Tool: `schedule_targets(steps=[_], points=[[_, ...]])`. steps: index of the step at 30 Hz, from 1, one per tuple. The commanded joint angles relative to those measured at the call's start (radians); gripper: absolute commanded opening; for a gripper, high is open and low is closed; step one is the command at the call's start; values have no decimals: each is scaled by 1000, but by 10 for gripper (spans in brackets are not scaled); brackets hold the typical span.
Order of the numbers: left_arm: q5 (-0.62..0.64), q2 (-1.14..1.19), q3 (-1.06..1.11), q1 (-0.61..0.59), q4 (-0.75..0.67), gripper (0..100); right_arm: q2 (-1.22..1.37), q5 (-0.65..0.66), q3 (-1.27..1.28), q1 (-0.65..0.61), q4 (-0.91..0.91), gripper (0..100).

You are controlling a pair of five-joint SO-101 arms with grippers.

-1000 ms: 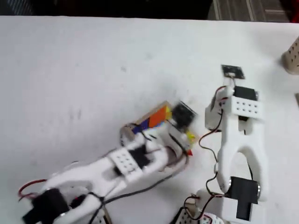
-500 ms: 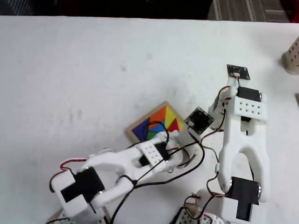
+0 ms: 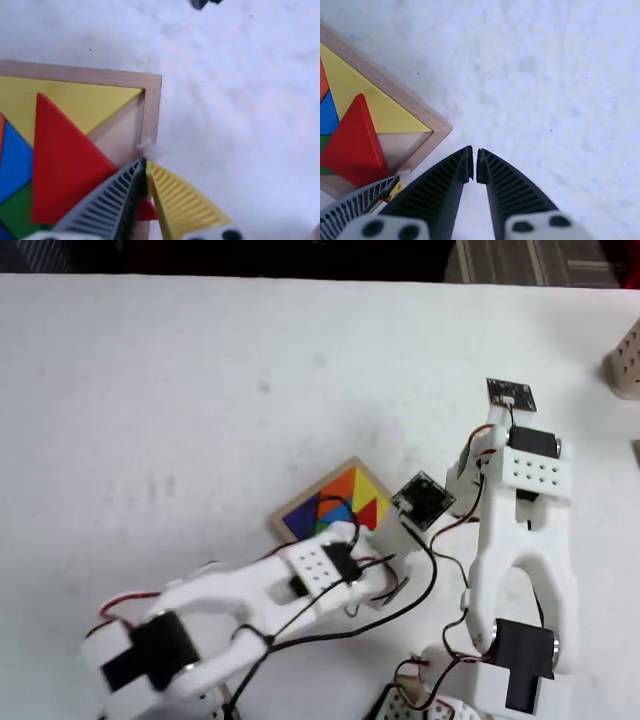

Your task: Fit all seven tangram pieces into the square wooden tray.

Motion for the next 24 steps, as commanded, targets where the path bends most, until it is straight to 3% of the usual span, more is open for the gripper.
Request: schedule_targets(steps=[1, 13, 20, 24], points=[[8, -131, 58, 16, 17, 22, -47, -11, -12, 5, -12, 21], [8, -110, 110, -12, 101, 22, -45, -11, -9, 5, -18, 21], [8, -308, 132, -18, 187, 22, -45, -11, -11, 5, -19, 21], [8, -469, 173, -97, 186, 22, -45, -8, -11, 5, -19, 21]])
